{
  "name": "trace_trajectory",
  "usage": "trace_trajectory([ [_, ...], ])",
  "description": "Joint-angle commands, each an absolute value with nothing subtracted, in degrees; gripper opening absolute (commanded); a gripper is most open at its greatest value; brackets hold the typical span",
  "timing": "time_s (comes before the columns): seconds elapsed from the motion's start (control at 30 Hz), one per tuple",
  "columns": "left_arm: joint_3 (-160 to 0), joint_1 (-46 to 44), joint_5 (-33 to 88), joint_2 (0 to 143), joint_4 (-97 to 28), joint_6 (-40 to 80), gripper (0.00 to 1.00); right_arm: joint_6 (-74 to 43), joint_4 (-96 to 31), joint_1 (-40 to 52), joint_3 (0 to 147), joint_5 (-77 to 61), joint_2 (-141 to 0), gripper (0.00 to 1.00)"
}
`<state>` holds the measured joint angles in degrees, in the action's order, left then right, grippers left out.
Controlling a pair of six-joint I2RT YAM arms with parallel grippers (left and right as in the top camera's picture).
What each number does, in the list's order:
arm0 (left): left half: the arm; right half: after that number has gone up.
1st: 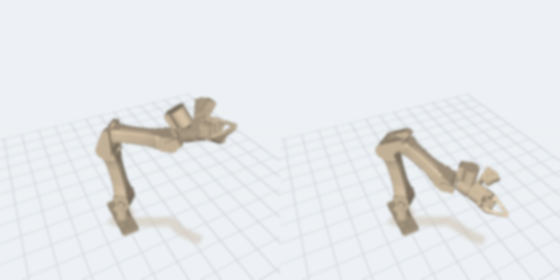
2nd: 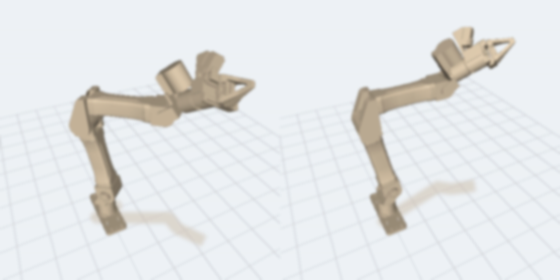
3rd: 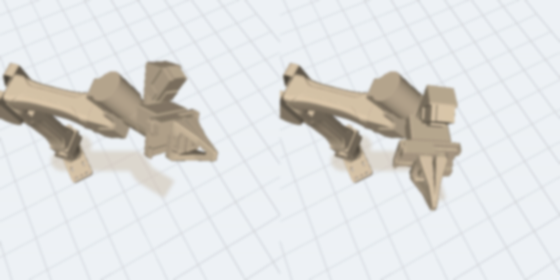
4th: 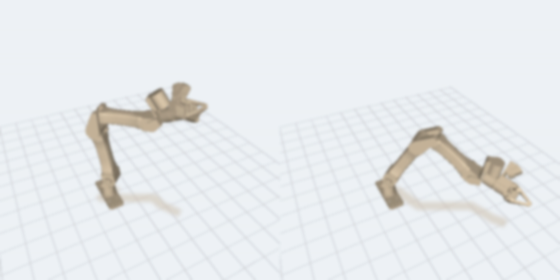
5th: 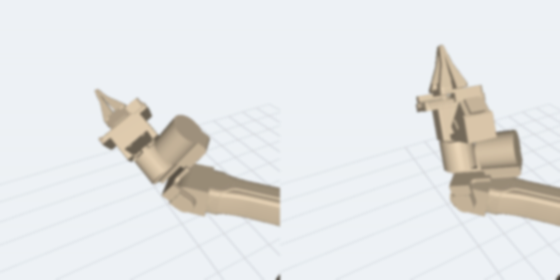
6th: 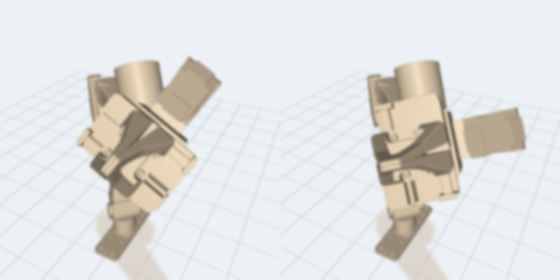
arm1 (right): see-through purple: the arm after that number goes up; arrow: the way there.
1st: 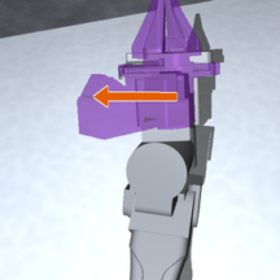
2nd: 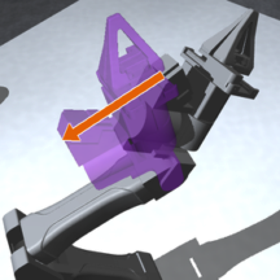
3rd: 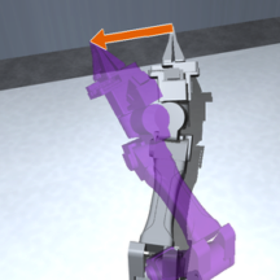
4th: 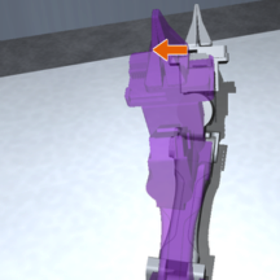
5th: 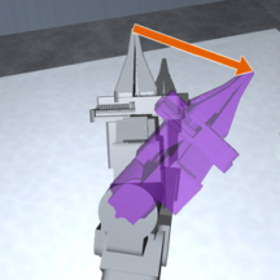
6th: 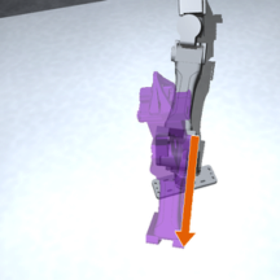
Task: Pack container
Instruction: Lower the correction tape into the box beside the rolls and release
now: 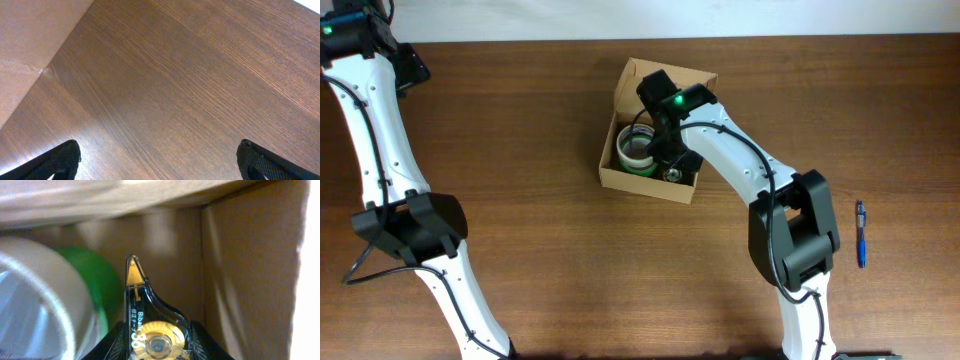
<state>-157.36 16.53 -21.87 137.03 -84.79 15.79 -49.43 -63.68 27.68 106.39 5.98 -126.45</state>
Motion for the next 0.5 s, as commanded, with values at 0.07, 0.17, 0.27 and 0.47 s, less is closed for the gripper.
trace_trajectory([
  [0.07,-157.1,16.8,-21.8,135.1,-84.8,15.1,1.0,-50.0,-63.4,26.7,106.3,5.6,-127.9,0.45],
  [0.17,-157.1,16.8,-21.8,135.1,-84.8,15.1,1.0,-49.3,-62.7,26.4,106.3,5.6,-127.9,0.5],
  [0.27,-157.1,16.8,-21.8,135.1,-84.8,15.1,1.0,-46.0,-61.8,26.2,106.3,4.6,-127.9,0.5],
  [0.47,-157.1,16.8,-21.8,135.1,-84.8,15.1,1.0,-43.0,-59.5,26.2,106.3,4.6,-127.9,0.5],
])
